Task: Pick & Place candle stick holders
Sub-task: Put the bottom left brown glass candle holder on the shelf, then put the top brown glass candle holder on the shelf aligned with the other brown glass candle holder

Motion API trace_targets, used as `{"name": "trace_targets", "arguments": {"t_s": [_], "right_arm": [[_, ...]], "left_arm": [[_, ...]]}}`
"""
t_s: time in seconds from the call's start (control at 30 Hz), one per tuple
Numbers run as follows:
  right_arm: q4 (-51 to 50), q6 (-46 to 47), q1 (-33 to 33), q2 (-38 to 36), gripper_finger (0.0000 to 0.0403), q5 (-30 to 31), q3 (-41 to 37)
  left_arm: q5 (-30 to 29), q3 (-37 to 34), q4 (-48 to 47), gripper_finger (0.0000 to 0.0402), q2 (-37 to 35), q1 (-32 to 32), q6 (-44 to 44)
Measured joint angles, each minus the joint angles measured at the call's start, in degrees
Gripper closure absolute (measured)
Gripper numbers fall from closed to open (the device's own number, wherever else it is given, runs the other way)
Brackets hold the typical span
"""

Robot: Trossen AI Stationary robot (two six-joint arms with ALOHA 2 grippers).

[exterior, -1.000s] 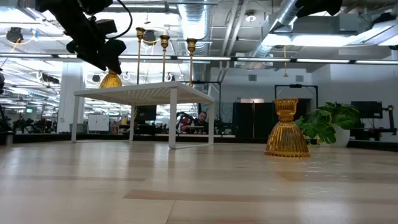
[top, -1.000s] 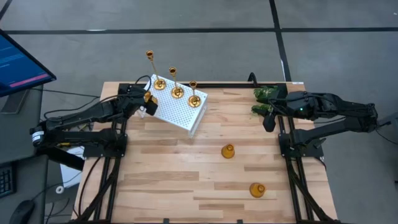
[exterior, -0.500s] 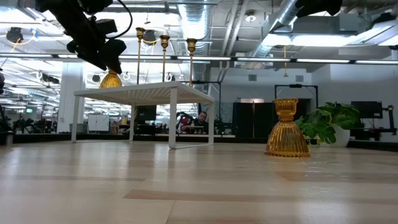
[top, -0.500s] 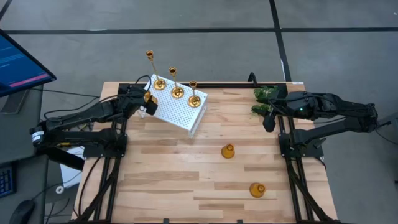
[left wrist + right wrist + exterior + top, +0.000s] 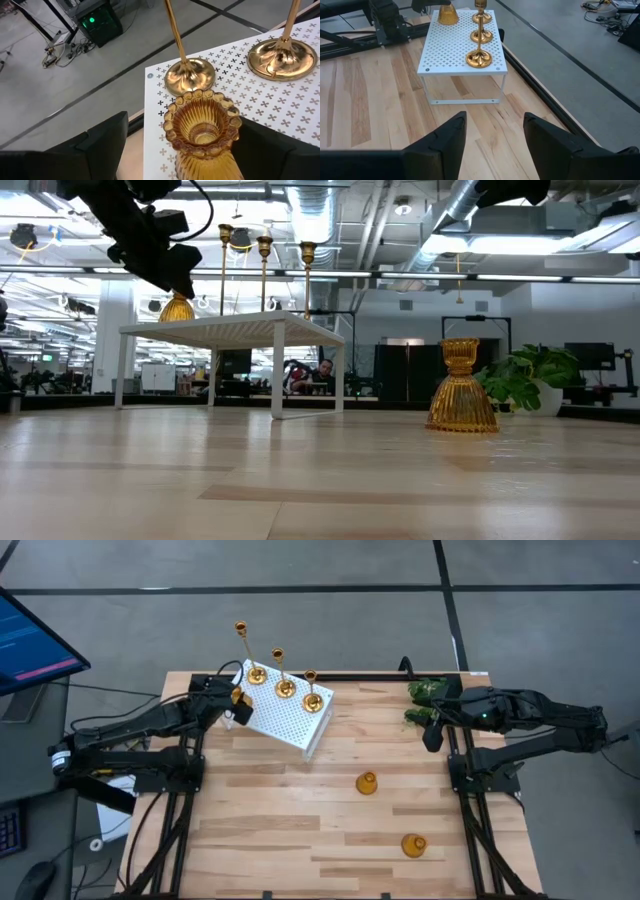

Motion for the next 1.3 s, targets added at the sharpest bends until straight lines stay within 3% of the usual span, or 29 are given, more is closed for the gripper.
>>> {"name": "trace_targets", "arguments": {"t_s": [0.27,0.6,1.17,1.3], "right_arm": [[-0.12,1.96,0.00,0.00,0.0211,0.00,0.00],[-0.65,3.04,-0.01,0.02,0.0154,0.00,0.00],[-1.85,4.16,-0.02,0.90,0.0154,0.13,0.02],[-3.81,4.52,-0.45,1.89,0.0154,0.40,0.04]], "left_arm": [[0.02,2.51,0.55,0.0082,-0.48,-0.02,0.28],[2.97,6.96,1.35,0.0082,-0.76,-0.10,1.50],[4.57,14.57,1.73,0.0082,-0.74,-0.10,1.48],[7.19,17.14,1.78,0.0082,-0.74,-0.10,1.48]]}}
